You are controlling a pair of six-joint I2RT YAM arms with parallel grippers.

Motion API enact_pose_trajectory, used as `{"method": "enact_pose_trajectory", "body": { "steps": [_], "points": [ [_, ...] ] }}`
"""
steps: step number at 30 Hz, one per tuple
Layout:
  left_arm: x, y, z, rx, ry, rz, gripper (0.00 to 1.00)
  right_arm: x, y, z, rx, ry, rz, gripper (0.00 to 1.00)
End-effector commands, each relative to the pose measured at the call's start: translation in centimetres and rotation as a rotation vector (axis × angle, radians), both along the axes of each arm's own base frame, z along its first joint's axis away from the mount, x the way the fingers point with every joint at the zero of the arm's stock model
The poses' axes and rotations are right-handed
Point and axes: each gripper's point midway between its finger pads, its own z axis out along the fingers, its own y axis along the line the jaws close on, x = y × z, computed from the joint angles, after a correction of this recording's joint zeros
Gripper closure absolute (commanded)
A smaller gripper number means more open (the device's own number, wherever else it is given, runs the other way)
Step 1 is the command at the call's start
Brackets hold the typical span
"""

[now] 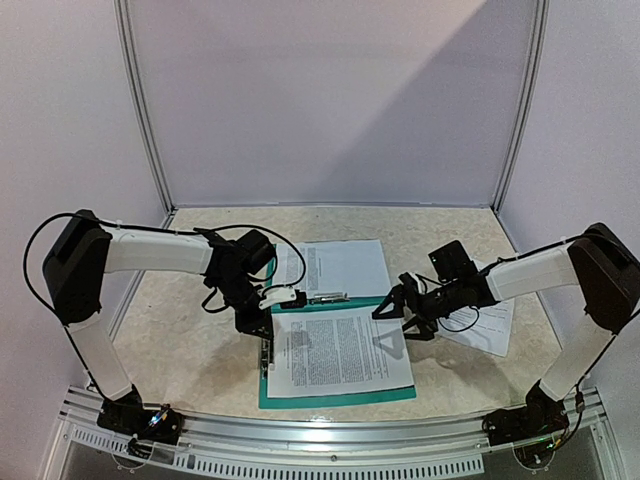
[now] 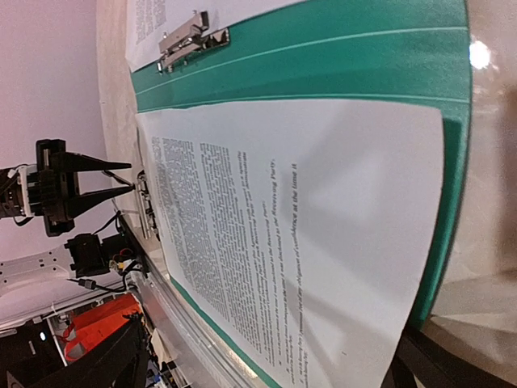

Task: Put the files into the folder
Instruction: Insert the spring clip onto the folder.

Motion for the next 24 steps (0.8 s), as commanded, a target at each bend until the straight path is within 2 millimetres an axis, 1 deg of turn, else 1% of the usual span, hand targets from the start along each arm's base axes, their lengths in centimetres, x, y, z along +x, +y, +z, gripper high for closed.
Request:
{"method": "enact_pose_trajectory", "body": {
  "steps": [1,6,10,13,15,16,19,21,22,24],
  "points": [
    [0.6,-0.1,1.0,-0.019,-0.010,-0.005,0.74,-0.7,-1.6,-0.5,-0.126,0.005,-0.012,0.01],
    [0.5,0.0,1.2,-0.015,-0.011,-0.008,0.73,-0.9,-2.7,-0.2,-0.221,0.010,-0.023,0.01],
    [0.6,0.0,1.3,-0.013,-0.014,-0.008,0.73,-0.5,-3.8,1.1,-0.283,-0.033,-0.037,0.01],
    [0.5,0.0,1.4,-0.014,-0.010,-0.007,0.72,0.2,-5.4,2.2,-0.393,-0.088,-0.051,0.01],
    [0.5,0.1,1.5,-0.013,-0.011,-0.009,0.70,1.2,-7.9,3.7,-0.539,-0.169,-0.069,0.01],
    [0.5,0.1,1.6,-0.010,-0.014,-0.012,0.67,2.1,-9.4,5.0,-0.626,-0.222,-0.092,0.01],
    [0.8,0.2,2.4,-0.012,-0.035,-0.015,0.62,4.0,-15.7,7.7,-0.967,-0.370,-0.144,0.01],
    [1.0,0.0,3.2,-0.021,-0.046,-0.018,0.58,4.9,-19.5,8.8,-1.137,-0.414,-0.194,0.01],
    [1.0,-0.1,3.6,-0.029,-0.048,-0.019,0.56,5.4,-21.5,9.0,-1.186,-0.407,-0.242,0.01],
    [1.1,-0.2,4.4,-0.034,-0.054,-0.022,0.51,6.5,-24.2,9.0,-1.203,-0.384,-0.332,0.01]
  ]
}}
